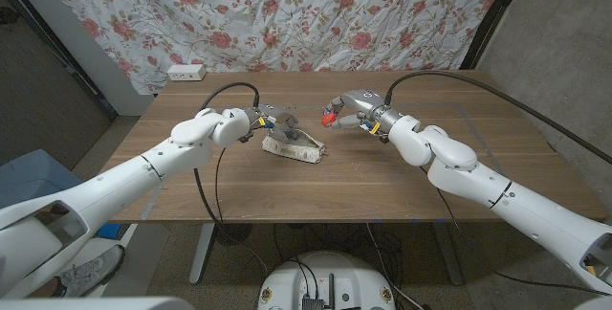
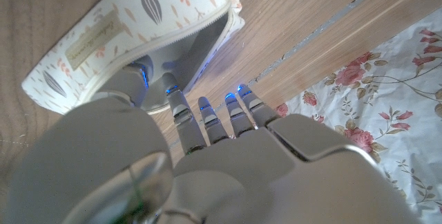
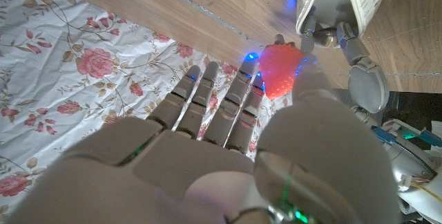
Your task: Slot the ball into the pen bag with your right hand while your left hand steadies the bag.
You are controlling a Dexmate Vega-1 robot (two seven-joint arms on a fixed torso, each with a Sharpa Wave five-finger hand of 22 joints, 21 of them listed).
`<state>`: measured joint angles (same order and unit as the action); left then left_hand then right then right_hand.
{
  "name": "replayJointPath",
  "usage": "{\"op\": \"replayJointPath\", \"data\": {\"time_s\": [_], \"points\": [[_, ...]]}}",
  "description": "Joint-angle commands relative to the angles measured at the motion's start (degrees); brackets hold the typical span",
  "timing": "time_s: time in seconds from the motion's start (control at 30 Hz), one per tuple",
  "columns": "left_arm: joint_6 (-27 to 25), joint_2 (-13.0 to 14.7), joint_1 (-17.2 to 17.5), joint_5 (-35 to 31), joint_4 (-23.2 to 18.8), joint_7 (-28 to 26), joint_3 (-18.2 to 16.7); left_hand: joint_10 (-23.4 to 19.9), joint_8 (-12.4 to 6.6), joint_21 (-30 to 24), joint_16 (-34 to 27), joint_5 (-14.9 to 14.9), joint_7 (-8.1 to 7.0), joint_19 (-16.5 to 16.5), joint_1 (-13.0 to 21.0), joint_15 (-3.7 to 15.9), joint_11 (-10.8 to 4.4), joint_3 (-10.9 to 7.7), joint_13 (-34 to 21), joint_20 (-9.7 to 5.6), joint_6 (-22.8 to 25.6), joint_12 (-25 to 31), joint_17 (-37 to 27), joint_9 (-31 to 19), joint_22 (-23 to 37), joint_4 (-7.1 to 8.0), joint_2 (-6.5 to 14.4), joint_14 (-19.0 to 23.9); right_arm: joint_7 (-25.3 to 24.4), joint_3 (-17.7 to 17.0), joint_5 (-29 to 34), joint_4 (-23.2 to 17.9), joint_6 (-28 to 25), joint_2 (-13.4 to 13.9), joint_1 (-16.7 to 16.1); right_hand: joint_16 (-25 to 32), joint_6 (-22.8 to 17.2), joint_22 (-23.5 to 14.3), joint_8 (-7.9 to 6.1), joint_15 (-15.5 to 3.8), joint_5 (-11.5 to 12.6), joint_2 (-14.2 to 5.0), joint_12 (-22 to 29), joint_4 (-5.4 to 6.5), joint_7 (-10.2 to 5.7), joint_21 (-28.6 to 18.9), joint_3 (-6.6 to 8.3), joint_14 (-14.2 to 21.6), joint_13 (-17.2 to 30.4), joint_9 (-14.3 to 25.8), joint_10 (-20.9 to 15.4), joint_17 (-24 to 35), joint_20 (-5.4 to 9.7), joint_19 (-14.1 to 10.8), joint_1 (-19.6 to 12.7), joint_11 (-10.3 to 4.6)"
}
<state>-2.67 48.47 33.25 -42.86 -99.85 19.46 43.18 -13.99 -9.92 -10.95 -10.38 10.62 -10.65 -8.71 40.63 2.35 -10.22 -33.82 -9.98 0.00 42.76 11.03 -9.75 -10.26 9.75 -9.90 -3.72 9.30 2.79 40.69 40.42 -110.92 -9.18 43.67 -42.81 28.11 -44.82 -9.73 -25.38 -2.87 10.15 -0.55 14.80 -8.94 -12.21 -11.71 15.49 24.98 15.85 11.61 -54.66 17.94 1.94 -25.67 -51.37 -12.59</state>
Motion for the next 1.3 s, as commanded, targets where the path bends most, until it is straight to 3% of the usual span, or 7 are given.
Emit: {"op": "replayJointPath", "data": {"time_s": [0.03,0.73,1.3], "points": [[0.57,0.73,0.23,0.07,-0.62,0.30,-0.37,0.38,0.02,0.16,0.20,0.18,-0.11,0.18,-0.10,4.53,-0.28,0.28,-0.21,-0.07,-0.53,-0.20,-0.06,-0.27,0.10,0.08,-0.40,-0.38,1.93,1.81,1.49,1.03,0.75,-1.54,1.68,0.14,-0.57,-0.31,-0.15,-8.21,0.37,-0.38,-0.02,0.00,-0.31,0.26,-0.05,-0.04,0.09,0.15,-0.24,0.12,-0.20,0.09,-0.47,-0.04],[0.88,1.49,1.00,-0.02,-1.30,0.47,-1.12,0.61,-0.25,0.20,0.13,0.23,-0.30,0.43,-0.29,4.45,-0.26,0.90,-0.21,-0.08,-0.82,-0.15,-0.06,-0.26,0.11,0.12,-0.37,-0.52,3.18,5.07,2.02,5.61,2.87,-5.73,5.31,0.23,-0.62,-0.31,-0.08,-8.15,0.37,-0.45,-0.10,0.06,-0.31,0.27,-0.17,0.01,0.17,0.16,-0.26,0.13,-0.32,0.13,-0.43,-0.03],[1.72,1.02,0.81,0.27,-0.34,0.02,-0.99,0.70,-0.36,0.18,0.07,0.26,-0.23,0.52,-0.43,4.49,-0.13,1.42,-0.21,-0.11,-1.12,-0.08,-0.06,-0.25,0.11,0.17,-0.21,-0.53,4.45,7.38,2.71,7.05,4.06,-7.39,7.17,0.38,-0.64,-0.31,-0.01,-7.95,0.34,-0.47,-0.12,0.16,-0.32,0.25,-0.34,0.19,0.28,0.17,-0.34,0.17,-0.60,0.13,-0.28,-0.04]]}}
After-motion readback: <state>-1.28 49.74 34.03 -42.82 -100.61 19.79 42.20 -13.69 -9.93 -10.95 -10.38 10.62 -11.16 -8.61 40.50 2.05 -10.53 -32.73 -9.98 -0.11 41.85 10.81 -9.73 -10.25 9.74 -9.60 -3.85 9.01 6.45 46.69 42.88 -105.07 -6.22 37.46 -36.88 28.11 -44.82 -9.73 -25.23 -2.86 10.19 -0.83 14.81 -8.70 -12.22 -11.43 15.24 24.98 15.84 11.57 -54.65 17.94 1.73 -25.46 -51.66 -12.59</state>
